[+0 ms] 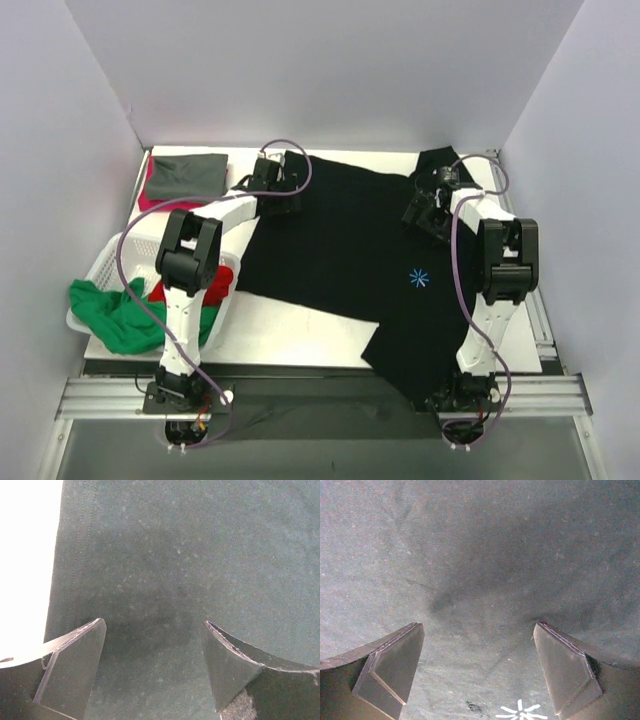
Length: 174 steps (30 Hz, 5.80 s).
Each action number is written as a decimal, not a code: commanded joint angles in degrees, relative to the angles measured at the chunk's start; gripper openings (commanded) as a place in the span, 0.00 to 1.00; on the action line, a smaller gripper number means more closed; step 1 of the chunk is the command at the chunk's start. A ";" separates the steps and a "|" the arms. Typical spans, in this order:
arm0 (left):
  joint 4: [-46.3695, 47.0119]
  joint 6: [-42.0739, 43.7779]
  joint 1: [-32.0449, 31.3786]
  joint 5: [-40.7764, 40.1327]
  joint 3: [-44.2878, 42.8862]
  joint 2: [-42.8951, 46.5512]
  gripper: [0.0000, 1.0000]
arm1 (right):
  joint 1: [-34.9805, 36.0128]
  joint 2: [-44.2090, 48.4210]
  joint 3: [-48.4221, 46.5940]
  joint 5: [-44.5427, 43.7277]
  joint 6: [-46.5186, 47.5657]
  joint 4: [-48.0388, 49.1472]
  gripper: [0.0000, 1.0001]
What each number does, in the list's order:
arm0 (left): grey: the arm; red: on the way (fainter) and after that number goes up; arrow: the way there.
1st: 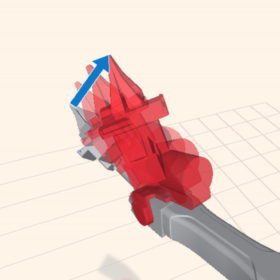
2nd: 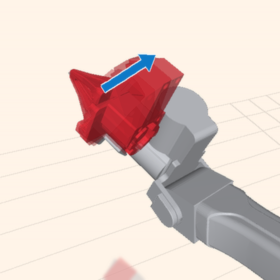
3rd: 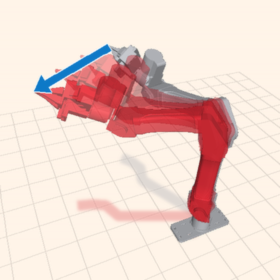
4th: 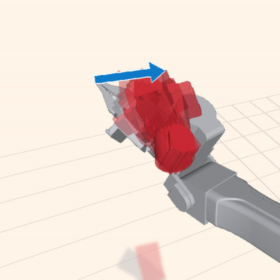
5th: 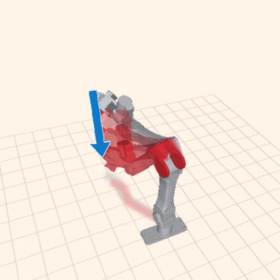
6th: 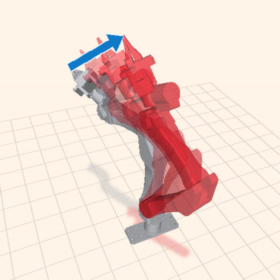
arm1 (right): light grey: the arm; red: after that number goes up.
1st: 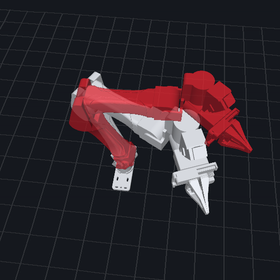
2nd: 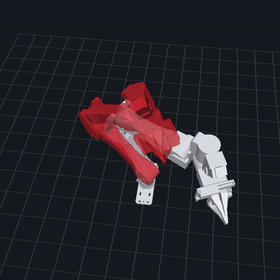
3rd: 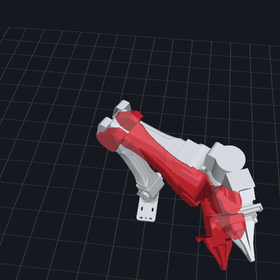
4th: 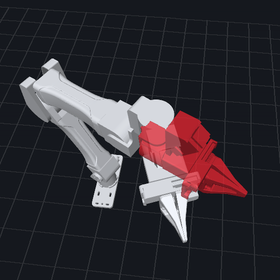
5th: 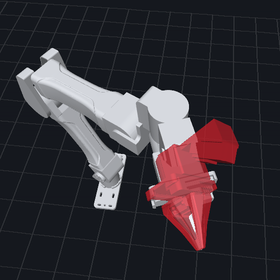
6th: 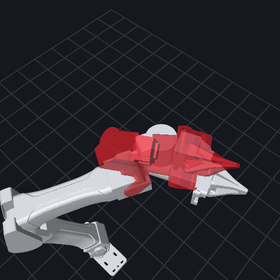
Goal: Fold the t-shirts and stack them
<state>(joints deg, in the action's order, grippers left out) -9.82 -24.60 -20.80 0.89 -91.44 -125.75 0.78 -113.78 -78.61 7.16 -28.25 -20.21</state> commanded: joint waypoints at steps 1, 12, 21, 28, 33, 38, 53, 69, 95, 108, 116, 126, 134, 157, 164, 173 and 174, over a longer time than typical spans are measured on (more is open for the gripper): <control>-1.86 1.40 0.32 -0.45 -3.92 -1.16 0.88 | -0.42 -1.54 -3.74 0.75 2.41 -3.26 0.98; 1.29 1.49 -2.49 -7.12 6.43 13.14 0.88 | 2.29 13.47 2.30 -1.18 2.68 -4.23 0.98; 3.84 0.96 -6.53 -8.79 20.50 20.28 0.88 | 9.77 21.66 17.34 -8.65 -1.63 -1.42 0.98; 7.27 -0.80 -7.50 -6.60 29.21 22.83 0.88 | 10.83 27.02 27.19 -8.21 -3.74 2.10 0.98; 9.03 -1.33 -7.50 -5.90 31.23 21.70 0.88 | 10.39 26.07 29.48 -8.21 -3.83 3.24 0.98; 9.03 -1.42 -7.42 -5.37 29.92 18.97 0.89 | 8.19 23.26 28.86 -6.03 -3.39 4.12 0.98; 4.55 0.25 -5.57 -4.75 16.30 9.39 0.89 | 0.02 12.80 19.74 2.33 -0.32 5.27 0.96; 0.68 4.47 -2.41 -2.12 0.38 1.30 0.89 | -2.18 -0.66 3.02 5.76 0.65 0.61 0.92; -7.05 5.00 -2.85 -26.99 23.94 23.36 0.66 | -1.13 18.76 19.98 1.98 2.15 2.01 0.92; -9.43 5.35 1.99 -17.69 26.31 22.92 0.58 | -1.13 19.03 21.74 1.54 2.06 2.54 0.93; -10.12 6.14 2.87 -16.62 25.17 20.81 0.57 | -1.30 19.56 22.27 1.46 2.06 2.72 0.93; -12.41 6.23 3.22 -16.79 26.05 21.16 0.48 | -1.39 19.56 22.71 1.46 2.06 2.98 0.93; -13.99 6.58 3.22 -18.28 26.22 19.93 0.26 | -1.39 20.17 23.06 1.46 1.97 3.07 0.93; -5.03 8.60 4.45 -6.95 32.81 28.90 0.00 | 30.77 44.51 35.27 -19.90 -11.11 -15.20 0.83; -3.27 8.52 4.98 -5.19 33.69 30.57 0.00 | 31.83 41.36 42.13 -18.76 -14.38 -12.76 0.83; -3.01 8.43 5.50 -5.02 33.69 29.69 0.00 | 31.57 33.37 40.38 -16.38 -12.45 -7.39 0.85; -2.92 8.43 5.59 -5.10 33.69 29.78 0.00 | 31.57 31.70 40.12 -16.39 -12.18 -6.78 0.85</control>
<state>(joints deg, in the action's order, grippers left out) -15.22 -16.84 -15.90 -4.84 -57.60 -97.95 32.29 -78.06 -37.78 -8.36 -40.45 -28.77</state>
